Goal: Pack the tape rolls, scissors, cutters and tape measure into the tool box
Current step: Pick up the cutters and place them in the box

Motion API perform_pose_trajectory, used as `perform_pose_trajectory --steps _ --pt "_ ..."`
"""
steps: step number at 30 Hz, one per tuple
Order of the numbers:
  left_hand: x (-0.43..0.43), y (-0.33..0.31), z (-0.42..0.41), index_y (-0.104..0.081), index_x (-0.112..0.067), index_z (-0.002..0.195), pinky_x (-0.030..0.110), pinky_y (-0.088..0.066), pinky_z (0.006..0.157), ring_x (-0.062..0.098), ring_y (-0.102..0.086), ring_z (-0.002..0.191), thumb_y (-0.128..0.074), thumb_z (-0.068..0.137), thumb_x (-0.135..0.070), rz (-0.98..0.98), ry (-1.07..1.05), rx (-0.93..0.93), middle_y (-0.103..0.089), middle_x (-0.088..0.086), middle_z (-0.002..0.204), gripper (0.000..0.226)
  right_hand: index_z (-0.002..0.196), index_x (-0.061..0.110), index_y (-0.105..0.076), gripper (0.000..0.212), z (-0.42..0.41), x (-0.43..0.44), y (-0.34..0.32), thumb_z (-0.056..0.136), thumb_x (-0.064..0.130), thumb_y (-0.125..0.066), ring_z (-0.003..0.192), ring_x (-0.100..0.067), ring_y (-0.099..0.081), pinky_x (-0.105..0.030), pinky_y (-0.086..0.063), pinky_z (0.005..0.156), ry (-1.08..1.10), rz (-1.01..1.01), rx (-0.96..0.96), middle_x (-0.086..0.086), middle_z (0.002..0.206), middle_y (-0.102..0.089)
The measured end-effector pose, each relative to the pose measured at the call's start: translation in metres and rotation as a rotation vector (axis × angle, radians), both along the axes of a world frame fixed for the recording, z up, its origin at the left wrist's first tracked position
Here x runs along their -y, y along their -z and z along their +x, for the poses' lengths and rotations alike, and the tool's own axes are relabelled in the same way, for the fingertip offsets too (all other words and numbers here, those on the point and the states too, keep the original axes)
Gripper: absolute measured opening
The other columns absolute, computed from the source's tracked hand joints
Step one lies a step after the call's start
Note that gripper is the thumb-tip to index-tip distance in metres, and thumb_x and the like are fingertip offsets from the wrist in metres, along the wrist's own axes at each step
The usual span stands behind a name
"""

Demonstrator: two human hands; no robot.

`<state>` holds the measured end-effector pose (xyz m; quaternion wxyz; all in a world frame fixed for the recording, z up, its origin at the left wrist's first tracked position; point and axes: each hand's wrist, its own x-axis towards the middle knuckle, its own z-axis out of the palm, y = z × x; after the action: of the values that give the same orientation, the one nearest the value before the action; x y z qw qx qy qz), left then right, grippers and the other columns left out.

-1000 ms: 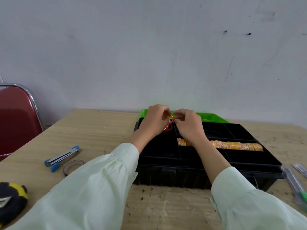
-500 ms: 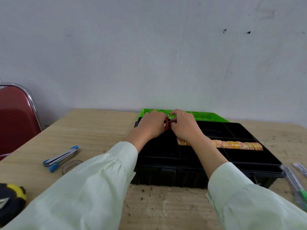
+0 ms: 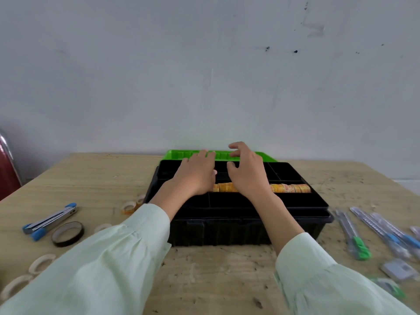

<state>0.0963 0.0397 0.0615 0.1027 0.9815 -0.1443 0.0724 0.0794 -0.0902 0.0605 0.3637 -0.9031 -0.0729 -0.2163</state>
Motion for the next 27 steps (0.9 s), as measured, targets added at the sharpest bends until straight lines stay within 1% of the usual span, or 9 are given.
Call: perform_pose_trajectory --steps 4,8,11,14,18,20,22,24,27 --pt "0.040 0.005 -0.027 -0.027 -0.009 0.144 0.040 -0.026 0.111 0.025 -0.028 0.139 -0.040 0.099 -0.024 -0.103 0.081 0.080 -0.030 0.009 0.151 0.050 0.125 0.022 -0.049 0.038 -0.018 0.031 0.001 0.091 0.006 -0.049 0.105 -0.011 -0.050 -0.015 -0.034 0.067 0.094 0.122 0.168 0.004 0.114 -0.058" --pt "0.084 0.014 -0.043 -0.030 -0.009 0.143 0.036 -0.024 0.113 0.021 -0.028 0.139 -0.038 0.099 -0.029 -0.154 0.153 0.117 -0.032 0.007 0.150 0.049 0.118 0.020 -0.053 0.033 -0.037 0.069 0.004 0.089 0.003 -0.050 0.095 -0.011 -0.052 0.001 -0.031 0.072 0.224 0.199 0.353 0.005 0.100 -0.059" --pt "0.109 0.022 -0.047 -0.029 -0.010 0.145 0.038 -0.018 0.118 0.019 -0.023 0.143 -0.031 0.101 -0.039 -0.126 0.189 0.128 -0.028 0.006 0.154 0.053 0.112 0.019 -0.054 0.028 -0.049 0.107 0.011 0.090 0.002 -0.049 0.086 -0.013 -0.051 -0.001 -0.032 0.071 0.336 0.261 0.419 0.002 0.091 -0.056" --pt "0.117 0.032 -0.047 -0.020 -0.012 0.149 0.040 -0.011 0.120 0.016 -0.013 0.146 -0.019 0.099 -0.050 -0.037 0.151 0.087 -0.018 0.003 0.158 0.063 0.113 0.016 -0.051 0.028 -0.054 0.151 0.034 0.089 0.001 -0.047 0.092 -0.019 -0.051 -0.016 -0.034 0.069 0.454 0.234 0.269 -0.001 0.093 -0.053" --pt "0.118 0.037 -0.044 -0.012 -0.013 0.151 0.041 -0.006 0.120 0.016 -0.007 0.147 -0.010 0.096 -0.056 0.057 0.117 0.052 -0.010 0.003 0.159 0.070 0.131 0.011 -0.040 0.046 -0.056 0.200 0.076 0.088 0.005 -0.052 0.122 -0.030 -0.041 -0.038 -0.039 0.094 0.546 -0.045 -0.238 -0.013 0.129 -0.047" --pt "0.119 0.037 -0.043 -0.012 -0.013 0.151 0.040 -0.004 0.120 0.016 -0.007 0.147 -0.009 0.096 -0.056 0.074 0.116 0.048 -0.011 0.004 0.159 0.070 0.138 0.009 -0.034 0.053 -0.057 0.208 0.088 0.090 0.013 -0.056 0.131 -0.033 -0.033 -0.041 -0.036 0.103 0.574 -0.224 -0.435 -0.016 0.141 -0.038" --pt "0.118 0.039 -0.043 -0.013 -0.012 0.151 0.040 -0.004 0.120 0.016 -0.008 0.147 -0.009 0.096 -0.055 0.088 0.108 0.063 -0.013 0.004 0.159 0.069 0.140 0.009 -0.032 0.055 -0.058 0.209 0.092 0.091 0.016 -0.056 0.134 -0.034 -0.030 -0.042 -0.037 0.104 0.611 -0.282 -0.467 -0.017 0.144 -0.033" --pt "0.118 0.040 -0.043 -0.015 -0.012 0.150 0.040 -0.005 0.120 0.016 -0.009 0.147 -0.009 0.097 -0.054 0.099 0.104 0.076 -0.016 0.004 0.158 0.069 0.140 0.009 -0.032 0.052 -0.056 0.210 0.093 0.092 0.010 -0.052 0.133 -0.036 -0.029 -0.043 -0.038 0.103 0.642 -0.246 -0.464 -0.020 0.143 -0.031" --pt "0.118 0.040 -0.042 -0.016 -0.012 0.150 0.040 -0.005 0.120 0.017 -0.010 0.147 -0.010 0.097 -0.053 0.106 0.104 0.081 -0.018 0.004 0.158 0.067 0.137 0.004 -0.033 0.047 -0.055 0.214 0.092 0.091 -0.001 -0.046 0.128 -0.040 -0.034 -0.044 -0.040 0.098 0.653 -0.157 -0.471 -0.025 0.137 -0.040"
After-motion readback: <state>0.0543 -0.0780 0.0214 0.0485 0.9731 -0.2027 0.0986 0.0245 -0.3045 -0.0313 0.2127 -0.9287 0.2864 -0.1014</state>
